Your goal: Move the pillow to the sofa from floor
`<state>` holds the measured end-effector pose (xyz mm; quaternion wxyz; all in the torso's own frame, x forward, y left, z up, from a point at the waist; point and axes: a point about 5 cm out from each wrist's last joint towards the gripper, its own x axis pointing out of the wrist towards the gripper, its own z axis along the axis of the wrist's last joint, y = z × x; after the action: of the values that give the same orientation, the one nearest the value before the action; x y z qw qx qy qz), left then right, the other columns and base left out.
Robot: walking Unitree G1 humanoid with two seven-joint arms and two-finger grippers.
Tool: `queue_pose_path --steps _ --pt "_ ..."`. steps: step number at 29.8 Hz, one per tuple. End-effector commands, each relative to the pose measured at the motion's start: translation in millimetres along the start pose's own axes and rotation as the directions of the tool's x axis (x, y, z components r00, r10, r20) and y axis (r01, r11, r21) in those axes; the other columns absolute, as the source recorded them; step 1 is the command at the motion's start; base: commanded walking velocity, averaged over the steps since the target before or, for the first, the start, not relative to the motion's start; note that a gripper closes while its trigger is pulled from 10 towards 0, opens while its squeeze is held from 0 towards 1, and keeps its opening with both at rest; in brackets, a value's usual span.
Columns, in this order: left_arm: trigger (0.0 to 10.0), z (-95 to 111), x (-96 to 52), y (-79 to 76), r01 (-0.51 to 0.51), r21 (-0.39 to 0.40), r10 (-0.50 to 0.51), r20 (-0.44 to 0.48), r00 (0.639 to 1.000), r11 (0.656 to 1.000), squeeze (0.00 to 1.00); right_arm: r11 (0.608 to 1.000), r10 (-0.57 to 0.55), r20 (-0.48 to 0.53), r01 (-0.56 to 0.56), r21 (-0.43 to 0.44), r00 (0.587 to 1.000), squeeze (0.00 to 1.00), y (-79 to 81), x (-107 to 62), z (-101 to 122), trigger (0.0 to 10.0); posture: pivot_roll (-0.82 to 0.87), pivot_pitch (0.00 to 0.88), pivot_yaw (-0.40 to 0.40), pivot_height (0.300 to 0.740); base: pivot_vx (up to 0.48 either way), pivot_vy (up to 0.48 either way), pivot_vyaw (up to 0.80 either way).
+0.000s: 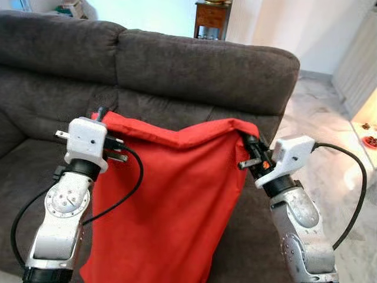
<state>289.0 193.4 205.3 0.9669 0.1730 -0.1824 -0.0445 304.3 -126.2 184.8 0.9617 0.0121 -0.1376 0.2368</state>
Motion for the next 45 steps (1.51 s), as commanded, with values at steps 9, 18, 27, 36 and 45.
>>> queue_pose_path --steps 9,18,27,36,45 --pt "10.0 -27 -16.6 -26.4 0.214 0.046 -0.205 -0.154 0.967 0.976 0.0 0.999 0.031 -0.116 -0.032 -0.006 0.993 0.0 -5.7 -5.5 -31 10.0 0.15 0.088 -0.05 0.74 0.0 0.0 0.0" --pt "10.0 -34 -21.2 -30.6 0.241 0.027 -0.231 -0.194 0.953 0.97 0.33 0.999 0.048 -0.121 -0.047 0.009 0.992 0.15 -3.5 -6.3 -35 10.0 0.15 0.102 -0.046 0.74 0.0 0.0 0.0" --pt "10.0 -33 -20.2 -31.7 0.247 0.015 -0.24 -0.188 0.952 0.969 1.0 0.999 0.042 -0.108 -0.043 -0.01 0.993 1.0 -4.8 -4.3 -33 10.0 0.15 0.106 -0.045 0.74 0.0 0.0 0.0" --pt "10.0 -35 -22.3 -34.0 0.261 0.015 -0.253 -0.196 0.947 0.965 1.0 0.997 -0.057 -0.137 0.049 -0.062 0.989 0.27 -17.6 -2.4 -37 10.0 0.15 0.1 -0.046 0.74 0.0 0.0 0.0" --pt "10.0 -114 -68.4 -22.4 0.151 -0.091 -0.176 -0.496 0.85 0.984 0.0 0.878 -0.462 -0.333 0.477 -0.038 0.822 0.0 -76.2 -48.7 -89 10.0 0.16 0.083 -0.035 0.74 0.0 0.0 0.0"
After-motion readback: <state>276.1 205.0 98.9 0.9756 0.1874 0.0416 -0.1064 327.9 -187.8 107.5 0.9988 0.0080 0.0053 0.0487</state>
